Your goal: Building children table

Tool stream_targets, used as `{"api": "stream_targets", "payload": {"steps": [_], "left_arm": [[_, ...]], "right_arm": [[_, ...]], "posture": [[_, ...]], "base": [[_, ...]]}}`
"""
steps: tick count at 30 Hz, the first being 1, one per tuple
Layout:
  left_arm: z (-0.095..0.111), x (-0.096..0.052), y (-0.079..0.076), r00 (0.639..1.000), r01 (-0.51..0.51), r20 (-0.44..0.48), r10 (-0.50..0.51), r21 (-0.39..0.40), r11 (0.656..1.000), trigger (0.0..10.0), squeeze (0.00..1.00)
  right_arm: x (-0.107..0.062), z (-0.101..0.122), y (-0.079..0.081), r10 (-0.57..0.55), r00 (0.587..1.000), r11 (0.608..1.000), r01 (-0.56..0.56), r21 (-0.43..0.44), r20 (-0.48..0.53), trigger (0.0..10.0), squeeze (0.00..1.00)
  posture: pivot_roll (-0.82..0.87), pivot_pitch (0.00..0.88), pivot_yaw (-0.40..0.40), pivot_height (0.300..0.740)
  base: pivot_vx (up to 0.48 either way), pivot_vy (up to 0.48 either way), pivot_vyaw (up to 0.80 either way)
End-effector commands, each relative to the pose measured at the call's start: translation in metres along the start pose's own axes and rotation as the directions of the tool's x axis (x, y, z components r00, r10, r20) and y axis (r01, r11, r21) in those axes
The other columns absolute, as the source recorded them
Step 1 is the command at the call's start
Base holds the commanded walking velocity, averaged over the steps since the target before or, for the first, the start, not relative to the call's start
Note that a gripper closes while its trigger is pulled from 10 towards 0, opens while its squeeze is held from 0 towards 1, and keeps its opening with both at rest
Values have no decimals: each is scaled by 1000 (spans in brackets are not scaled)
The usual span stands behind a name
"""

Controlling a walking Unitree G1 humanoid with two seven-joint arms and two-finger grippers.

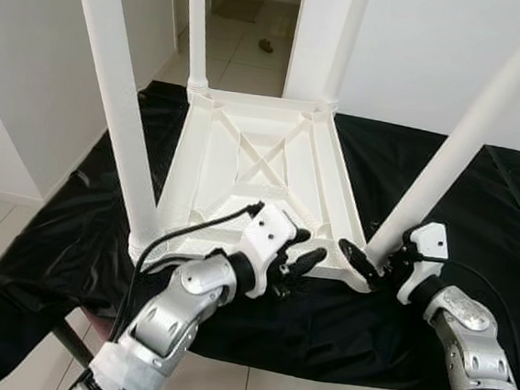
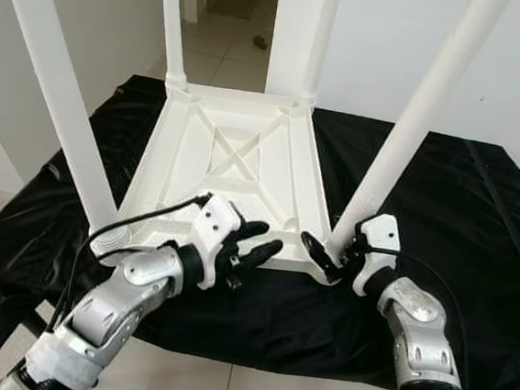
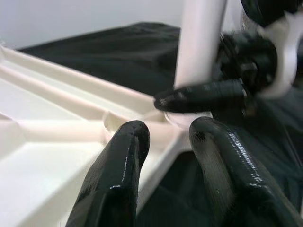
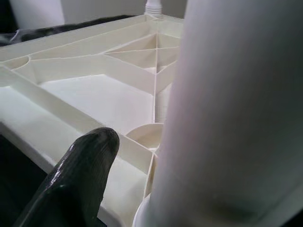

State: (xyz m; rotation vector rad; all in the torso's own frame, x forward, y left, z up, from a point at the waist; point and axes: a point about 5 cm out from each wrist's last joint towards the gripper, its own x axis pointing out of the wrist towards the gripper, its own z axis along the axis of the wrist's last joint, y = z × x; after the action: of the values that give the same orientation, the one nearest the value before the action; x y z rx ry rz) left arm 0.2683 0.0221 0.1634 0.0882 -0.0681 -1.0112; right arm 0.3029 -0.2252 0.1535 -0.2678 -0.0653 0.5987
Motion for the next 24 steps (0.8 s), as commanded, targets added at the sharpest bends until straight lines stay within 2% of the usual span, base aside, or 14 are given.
{"api": "stream_targets", "payload": {"steps": [1, 3, 5, 6, 7, 13, 14, 16, 18, 23, 24], "left_arm": [[-1, 0, -2, 1000, 9, -13, -9, 0, 1000, 10000, 0], [-3, -1, -3, 1000, 10, -20, -10, -10, 1000, 10000, 0], [-3, -1, -3, 1000, 10, -20, -10, -10, 1000, 10000, 0], [-3, -1, -3, 1000, 9, -20, -9, -10, 1000, 10000, 0], [-3, 0, -3, 1000, 7, -20, -8, -10, 1000, 10000, 0], [-3, 1, -3, 1000, 4, -17, -4, -7, 1000, 10000, 0], [-3, 1, -3, 1000, 3, -16, -3, -3, 1000, 10000, 0], [-3, 0, -3, 1000, -2, -15, 2, 0, 1000, 10000, 0], [-3, 0, -2, 1000, -7, -12, 7, -5, 1000, 10000, 0], [-2, 1, -2, 1000, -12, -8, 12, -5, 1000, 10000, 0], [-3, 1, -2, 1000, -15, -7, 15, -3, 1000, 10000, 0]], "right_arm": [[1, -2, 1, 23, 1000, 1000, -23, -8, -10, 8078, 0], [0, -7, 0, 36, 999, 999, -37, -27, -40, 5725, 0], [0, -7, 0, 36, 999, 999, -37, -27, -40, 5725, 0], [-1, -10, -1, 43, 998, 999, -45, -29, -52, 4275, 0], [-2, -14, -1, 38, 997, 999, -40, -28, -65, 0, 0], [-4, -24, -5, -14, 996, 1000, 12, -19, -88, 0, 0], [-3, -29, -7, -66, 993, 998, 66, 5, -103, 0, 0], [-1, -34, -1, -112, 987, 992, 118, 41, -115, 0, 0], [1, -37, 11, -138, 983, 987, 147, 63, -122, 0, 0], [4, -39, 22, -185, 975, 977, 196, 87, -126, 0, 0], [6, -41, 26, -229, 963, 963, 245, 115, -140, 0, 0]], "posture": [[-8, 0, -12, 740], [-9, 0, -12, 740], [-9, 0, -12, 740], [-9, 0, -13, 740], [-8, 0, -16, 740], [-10, 0, -19, 740], [-10, 0, -22, 740], [-12, 0, -26, 740], [-12, 0, -30, 740], [-12, 0, -35, 740], [-11, 0, -36, 740]], "base": [[0, 0, 0], [0, 0, 0], [0, 0, 0], [0, 0, 0], [0, 0, 0], [0, 0, 0], [0, 0, 0], [0, 0, 0], [0, 0, 0], [0, 0, 0], [0, 0, 0]]}}
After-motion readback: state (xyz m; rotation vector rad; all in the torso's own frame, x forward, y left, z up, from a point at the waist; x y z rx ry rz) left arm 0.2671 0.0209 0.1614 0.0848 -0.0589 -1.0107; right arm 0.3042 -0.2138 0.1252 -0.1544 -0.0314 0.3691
